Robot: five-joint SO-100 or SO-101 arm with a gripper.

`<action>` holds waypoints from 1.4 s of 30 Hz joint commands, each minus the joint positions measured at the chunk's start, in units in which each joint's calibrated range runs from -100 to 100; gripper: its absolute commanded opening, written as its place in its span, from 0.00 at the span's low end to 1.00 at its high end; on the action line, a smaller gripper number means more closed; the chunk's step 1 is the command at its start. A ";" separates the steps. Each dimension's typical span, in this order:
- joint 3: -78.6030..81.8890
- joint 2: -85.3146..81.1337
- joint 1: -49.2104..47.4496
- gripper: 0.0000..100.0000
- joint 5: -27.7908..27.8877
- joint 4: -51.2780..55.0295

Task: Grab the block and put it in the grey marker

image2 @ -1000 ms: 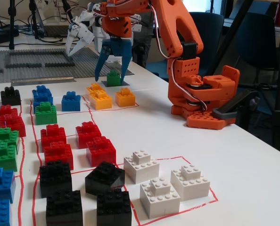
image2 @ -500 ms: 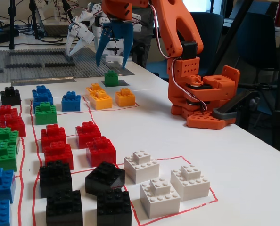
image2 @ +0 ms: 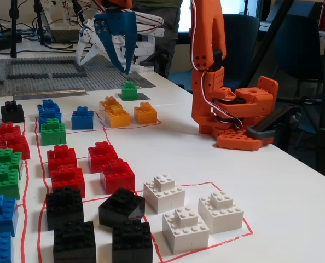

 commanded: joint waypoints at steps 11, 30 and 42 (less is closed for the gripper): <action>4.50 -13.92 -26.16 0.00 -17.48 -1.02; 4.41 -15.82 -43.54 0.00 -26.96 -0.37; 3.96 -15.82 -46.29 0.00 -27.45 0.12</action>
